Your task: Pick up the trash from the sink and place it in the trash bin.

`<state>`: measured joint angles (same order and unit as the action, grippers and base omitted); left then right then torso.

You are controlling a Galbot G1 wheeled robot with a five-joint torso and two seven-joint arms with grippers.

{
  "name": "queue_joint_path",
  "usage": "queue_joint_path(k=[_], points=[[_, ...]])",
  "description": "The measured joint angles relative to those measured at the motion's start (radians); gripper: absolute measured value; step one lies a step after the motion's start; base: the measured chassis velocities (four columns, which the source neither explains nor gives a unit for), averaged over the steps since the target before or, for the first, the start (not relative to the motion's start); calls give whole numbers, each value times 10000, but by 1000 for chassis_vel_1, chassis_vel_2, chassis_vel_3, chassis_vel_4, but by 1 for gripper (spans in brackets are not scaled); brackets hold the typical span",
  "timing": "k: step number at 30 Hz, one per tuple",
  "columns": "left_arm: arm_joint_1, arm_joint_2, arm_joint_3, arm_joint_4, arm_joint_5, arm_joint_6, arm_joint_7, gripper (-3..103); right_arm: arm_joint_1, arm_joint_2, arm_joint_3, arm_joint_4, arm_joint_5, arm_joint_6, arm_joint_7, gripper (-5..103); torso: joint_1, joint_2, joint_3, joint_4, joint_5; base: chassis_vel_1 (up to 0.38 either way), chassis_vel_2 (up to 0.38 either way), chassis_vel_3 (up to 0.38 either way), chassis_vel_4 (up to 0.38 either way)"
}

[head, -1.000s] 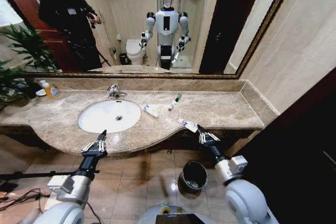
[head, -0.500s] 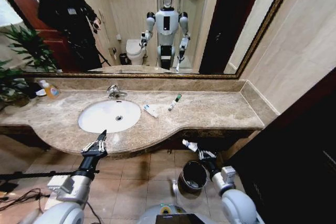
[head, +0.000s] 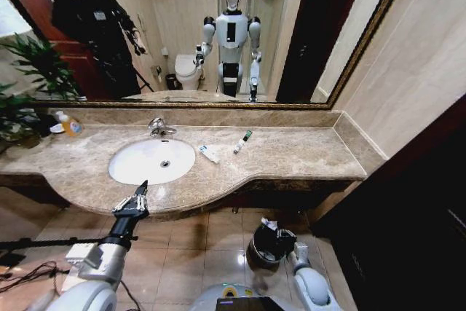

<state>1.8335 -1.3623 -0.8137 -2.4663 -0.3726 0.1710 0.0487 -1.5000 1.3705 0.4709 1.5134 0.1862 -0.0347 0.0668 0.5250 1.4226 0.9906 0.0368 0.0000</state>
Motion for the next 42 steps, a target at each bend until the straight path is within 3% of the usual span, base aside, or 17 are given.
queue_joint_path(k=[13,29,32,37,39,41,42], points=[[0,0,0,0,0,0,0,0,1334,295,-167,-2857,-344,608,447,0,0,0,0,0,1,0,0,0,0],[0,0,0,0,0,0,0,0,2174,672,-265,-4556,-426,1056,686,0,0,0,0,0,0,0,0,0,0],[0,0,0,0,0,0,0,0,2139,662,-284,-4581,-569,1376,685,16,0,0,0,0,0,0,0,0,0],[0,0,0,0,0,0,0,0,2057,663,-279,-4414,-576,1425,697,27,0,0,-1,0,-1,0,0,0,0],[0,0,0,0,0,0,0,0,1952,619,-274,-4325,-580,1472,730,44,0,0,0,0,-1,0,0,0,0],[0,0,0,0,0,0,0,0,1920,607,-271,-4297,-580,1473,731,44,0,0,-1,0,0,0,0,0,0],[0,1,0,0,0,0,0,0,1858,585,-266,-4229,-580,1475,731,49,0,0,0,0,0,0,0,0,0]])
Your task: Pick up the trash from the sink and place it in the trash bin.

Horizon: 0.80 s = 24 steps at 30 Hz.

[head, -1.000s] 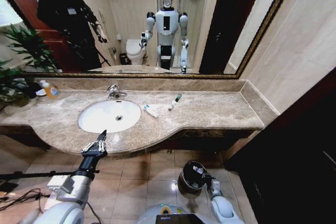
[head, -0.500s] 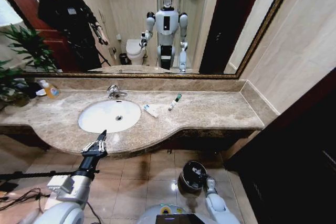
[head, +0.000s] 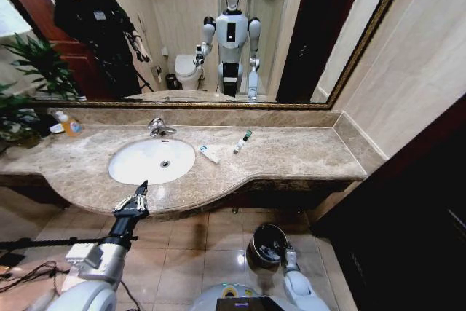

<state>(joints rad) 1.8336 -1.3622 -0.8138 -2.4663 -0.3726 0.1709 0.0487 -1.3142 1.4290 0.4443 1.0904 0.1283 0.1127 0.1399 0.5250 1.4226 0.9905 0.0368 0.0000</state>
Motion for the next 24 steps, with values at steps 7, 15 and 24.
queue_joint_path(k=[7,15,24], points=[[-1,-1,0,0,0,0,0,0,-402,-91,26,598,0,64,0,77,0,0,0,0,1,0,0,0,0],[0,0,0,0,0,0,0,0,-1789,-175,154,3124,277,-44,212,100,0,0,0,1,1,0,0,0,0],[0,0,0,0,0,0,1,0,-3793,-485,322,6567,583,-401,320,100,0,1,-1,0,0,0,0,0,0]])
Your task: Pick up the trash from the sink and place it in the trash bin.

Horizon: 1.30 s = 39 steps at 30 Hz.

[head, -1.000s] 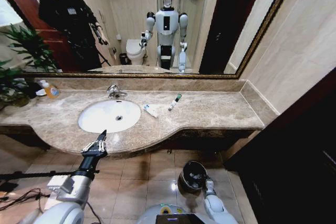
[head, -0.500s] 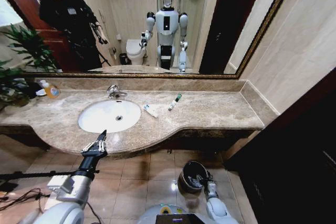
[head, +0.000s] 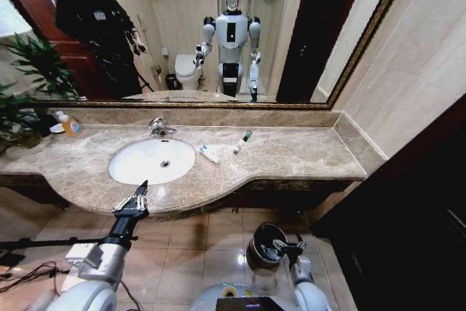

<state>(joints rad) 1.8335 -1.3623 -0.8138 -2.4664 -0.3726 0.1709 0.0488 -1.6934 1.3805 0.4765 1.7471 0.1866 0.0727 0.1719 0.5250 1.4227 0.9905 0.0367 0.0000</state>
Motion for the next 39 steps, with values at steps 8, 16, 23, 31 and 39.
queue_joint_path(k=[8,16,23,31,39], points=[[0,0,0,1,0,0,0,0,-919,118,-202,3458,-281,-564,24,100,0,0,0,0,0,0,0,0,0],[0,0,0,0,0,0,-1,0,-240,192,-558,5183,-338,-1602,115,98,0,0,1,1,-1,0,0,0,0],[0,0,0,1,0,0,0,0,586,120,-841,5724,-77,-2448,-1039,96,0,0,1,1,0,0,0,0,0],[-1,0,0,1,0,0,0,0,1928,-167,-733,5537,68,-3411,-2536,95,0,-1,1,0,0,0,0,0,0],[0,0,0,1,0,0,0,0,3590,-148,-1738,4439,106,-4263,-2302,96,1,-1,2,1,-1,0,0,0,0]])
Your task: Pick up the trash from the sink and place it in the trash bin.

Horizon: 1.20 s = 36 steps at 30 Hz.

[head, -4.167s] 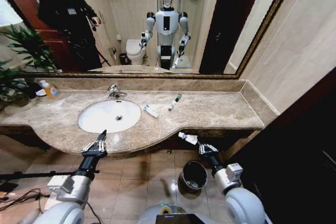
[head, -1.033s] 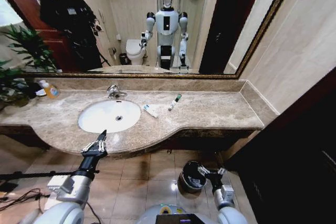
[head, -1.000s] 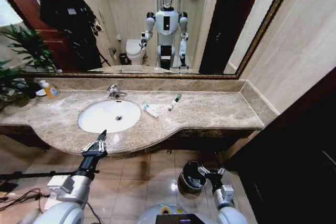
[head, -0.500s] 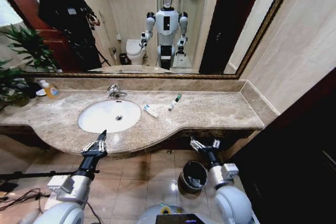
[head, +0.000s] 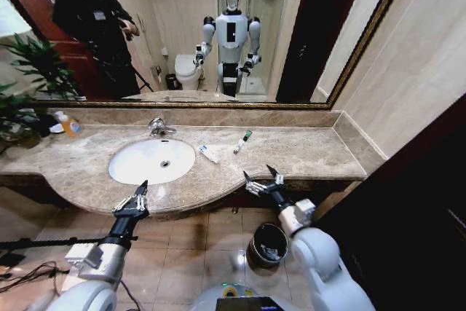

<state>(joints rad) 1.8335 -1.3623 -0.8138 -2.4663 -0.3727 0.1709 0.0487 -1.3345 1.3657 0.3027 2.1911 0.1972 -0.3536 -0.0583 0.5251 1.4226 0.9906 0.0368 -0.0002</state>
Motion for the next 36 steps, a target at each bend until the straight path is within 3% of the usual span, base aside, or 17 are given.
queue_joint_path(k=[27,36], points=[[0,0,0,0,0,0,0,0,5987,17,-2344,-5799,1182,-174,152,96,1,0,0,0,1,0,0,0,0],[0,0,0,0,0,0,0,0,6740,264,-2924,-6724,1324,-201,127,96,-1,0,-1,0,1,0,0,0,0]])
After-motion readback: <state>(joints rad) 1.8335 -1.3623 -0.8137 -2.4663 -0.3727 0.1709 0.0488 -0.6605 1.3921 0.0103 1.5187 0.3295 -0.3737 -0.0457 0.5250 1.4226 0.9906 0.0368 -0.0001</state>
